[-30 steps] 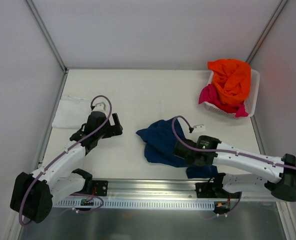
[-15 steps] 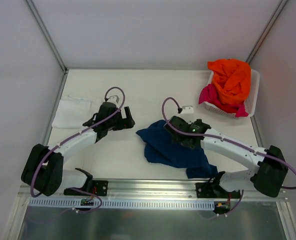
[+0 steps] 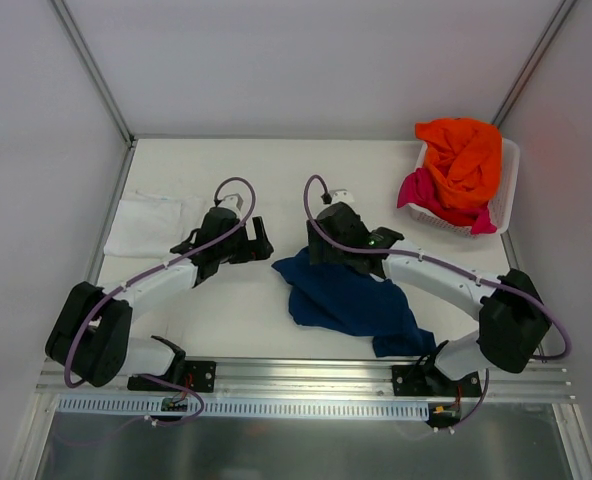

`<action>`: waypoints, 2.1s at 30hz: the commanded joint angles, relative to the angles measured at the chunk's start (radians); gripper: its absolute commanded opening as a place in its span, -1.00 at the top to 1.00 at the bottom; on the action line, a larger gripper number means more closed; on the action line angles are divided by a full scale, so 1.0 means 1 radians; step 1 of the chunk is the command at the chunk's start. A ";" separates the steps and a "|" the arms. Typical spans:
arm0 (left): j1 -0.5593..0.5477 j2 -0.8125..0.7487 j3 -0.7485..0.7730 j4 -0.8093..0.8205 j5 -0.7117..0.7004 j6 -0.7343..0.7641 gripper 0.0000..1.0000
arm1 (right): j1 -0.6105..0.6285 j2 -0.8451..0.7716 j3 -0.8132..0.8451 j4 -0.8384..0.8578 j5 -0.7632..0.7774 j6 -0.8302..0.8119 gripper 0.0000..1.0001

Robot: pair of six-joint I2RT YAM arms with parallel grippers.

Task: Fold and stack the t-shirts
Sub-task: Flatten out the tshirt

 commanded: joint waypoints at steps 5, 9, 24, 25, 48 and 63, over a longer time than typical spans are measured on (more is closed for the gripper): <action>-0.008 0.055 0.011 0.035 -0.012 -0.012 -0.98 | 0.000 0.079 0.100 0.099 -0.153 -0.041 -0.51; -0.008 0.073 0.009 0.038 -0.012 -0.011 -0.98 | 0.000 0.180 0.105 0.144 -0.186 -0.023 -0.47; -0.008 0.027 -0.018 0.030 -0.030 -0.006 -0.98 | 0.002 0.118 0.128 -0.011 -0.080 -0.060 0.76; -0.008 0.029 -0.021 0.030 -0.027 -0.011 -0.98 | 0.003 0.106 0.129 -0.028 -0.062 -0.057 0.99; -0.027 -0.059 -0.078 0.029 -0.028 -0.035 -0.98 | 0.012 -0.632 0.161 -1.010 0.429 0.214 0.99; -0.079 0.012 -0.017 0.029 -0.033 -0.038 -0.98 | 0.008 -0.697 0.043 -1.309 0.452 0.462 -0.14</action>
